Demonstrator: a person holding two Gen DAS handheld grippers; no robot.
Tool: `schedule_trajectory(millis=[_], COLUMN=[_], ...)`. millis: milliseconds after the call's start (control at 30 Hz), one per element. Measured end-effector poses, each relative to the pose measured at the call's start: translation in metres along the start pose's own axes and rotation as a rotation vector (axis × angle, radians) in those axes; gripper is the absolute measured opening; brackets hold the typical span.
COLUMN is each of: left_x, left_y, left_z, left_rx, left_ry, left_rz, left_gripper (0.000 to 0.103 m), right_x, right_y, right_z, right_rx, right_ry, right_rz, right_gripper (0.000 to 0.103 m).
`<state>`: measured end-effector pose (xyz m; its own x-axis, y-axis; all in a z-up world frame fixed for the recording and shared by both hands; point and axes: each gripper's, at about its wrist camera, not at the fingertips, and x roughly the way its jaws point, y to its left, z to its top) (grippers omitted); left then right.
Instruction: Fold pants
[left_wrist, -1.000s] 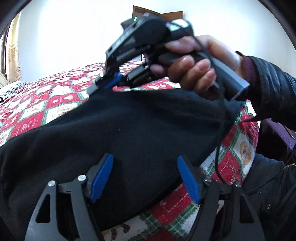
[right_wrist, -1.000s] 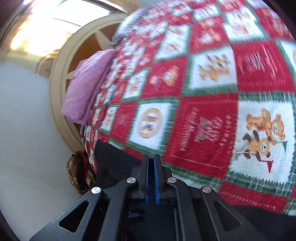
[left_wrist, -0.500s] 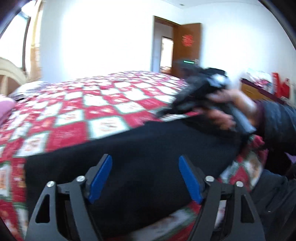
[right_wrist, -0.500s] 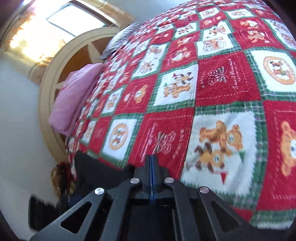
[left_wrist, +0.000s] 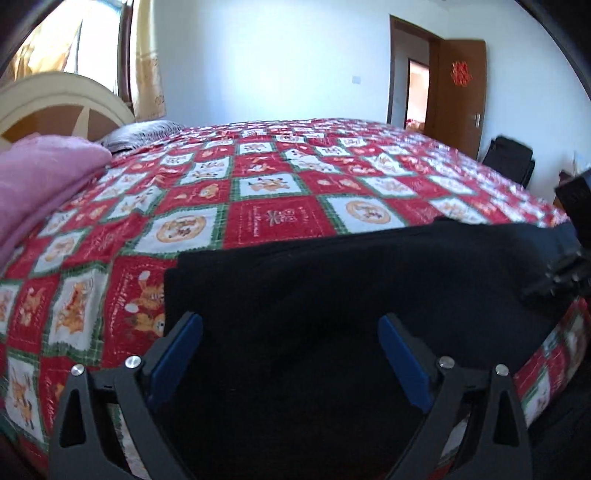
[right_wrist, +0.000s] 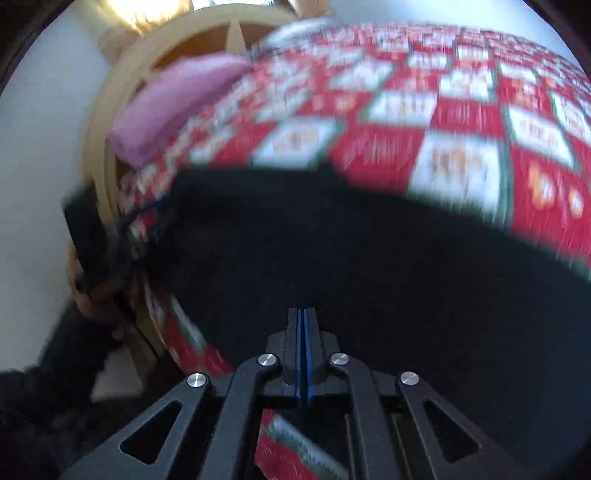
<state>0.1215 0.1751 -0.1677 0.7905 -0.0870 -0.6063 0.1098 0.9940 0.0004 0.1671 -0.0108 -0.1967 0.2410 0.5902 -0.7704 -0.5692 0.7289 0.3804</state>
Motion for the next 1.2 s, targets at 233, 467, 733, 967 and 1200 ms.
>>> schedule_trajectory(millis=[233,467,733,967,1200], left_x=[-0.029,0.0,-0.002,-0.017,-0.016], left_y=[-0.004,-0.018,-0.019,-0.03,-0.069], left_z=[0.024,0.012,0.007,0.024,0.044], left_rx=[-0.059,-0.057,-0.063,-0.074,-0.013], left_ry=[-0.084,0.044,0.038,0.007,-0.008], left_rz=[-0.043,-0.034,-0.023,-0.063,-0.131], left_gripper=[0.098,0.099,0.101,0.101,0.101], right_x=[-0.031,-0.071,-0.065,-0.065,-0.082], right_y=[0.0,-0.022,-0.028,-0.022,-0.021], right_z=[-0.02,-0.04,-0.058,-0.063,-0.065], right_rx=[-0.023,-0.006,-0.007,-0.029,-0.018], right_ry=[-0.08,-0.147,-0.11,-0.084,-0.1], right_rz=[-0.062,-0.235,-0.314,-0.337,-0.345], right_gripper=[0.004,0.07,0.07,0.07,0.07])
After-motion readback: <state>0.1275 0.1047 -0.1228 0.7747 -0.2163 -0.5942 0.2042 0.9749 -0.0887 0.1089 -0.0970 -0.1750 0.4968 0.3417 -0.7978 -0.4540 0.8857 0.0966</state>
